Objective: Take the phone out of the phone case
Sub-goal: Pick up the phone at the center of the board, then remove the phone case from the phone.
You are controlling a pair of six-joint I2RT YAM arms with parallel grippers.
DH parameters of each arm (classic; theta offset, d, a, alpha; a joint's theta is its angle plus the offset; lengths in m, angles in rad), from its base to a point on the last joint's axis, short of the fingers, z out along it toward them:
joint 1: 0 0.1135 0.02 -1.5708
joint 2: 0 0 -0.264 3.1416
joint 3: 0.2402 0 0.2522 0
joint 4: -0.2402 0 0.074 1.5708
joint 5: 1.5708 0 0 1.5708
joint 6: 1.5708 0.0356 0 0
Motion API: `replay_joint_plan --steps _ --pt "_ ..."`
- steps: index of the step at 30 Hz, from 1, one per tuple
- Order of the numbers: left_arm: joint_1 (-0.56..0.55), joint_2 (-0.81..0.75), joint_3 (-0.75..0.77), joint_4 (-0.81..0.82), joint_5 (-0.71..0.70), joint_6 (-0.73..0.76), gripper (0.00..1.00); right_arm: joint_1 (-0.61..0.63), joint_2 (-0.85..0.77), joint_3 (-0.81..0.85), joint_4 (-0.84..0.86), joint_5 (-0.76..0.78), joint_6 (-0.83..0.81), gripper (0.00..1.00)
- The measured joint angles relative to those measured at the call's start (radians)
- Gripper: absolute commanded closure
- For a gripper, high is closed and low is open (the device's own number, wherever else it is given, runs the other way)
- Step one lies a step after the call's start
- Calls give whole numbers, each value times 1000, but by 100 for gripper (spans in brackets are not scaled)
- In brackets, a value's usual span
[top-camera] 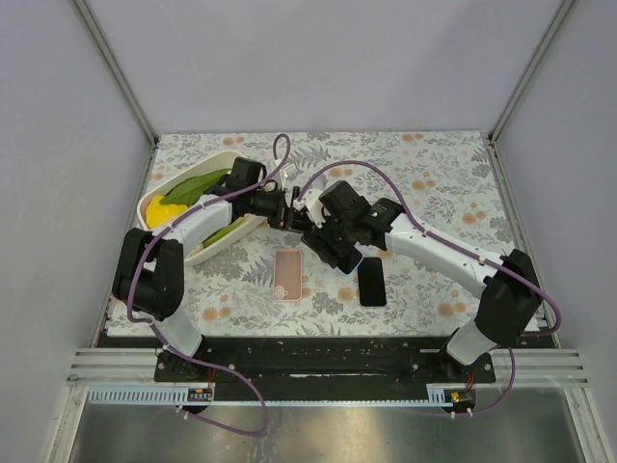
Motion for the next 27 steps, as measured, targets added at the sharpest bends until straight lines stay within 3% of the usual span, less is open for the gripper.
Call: replay_joint_plan --steps 13,18,21,23,25,27 --pt "-48 48 16 0 31 -34 53 0 11 6 0 -6 0 50" --pt "-56 60 21 3 58 -53 77 0 11 6 -1 -5 0 50" --pt "-59 64 38 3 92 -82 100 0 14 3 -7 5 1 50" --pt "-60 66 48 -2 90 -108 100 0 15 3 -1 20 4 48" --pt "-59 70 49 0 93 -113 100 0 15 3 1 23 5 41" --pt "-60 71 49 0 95 -113 100 0 16 3 0 24 8 23"
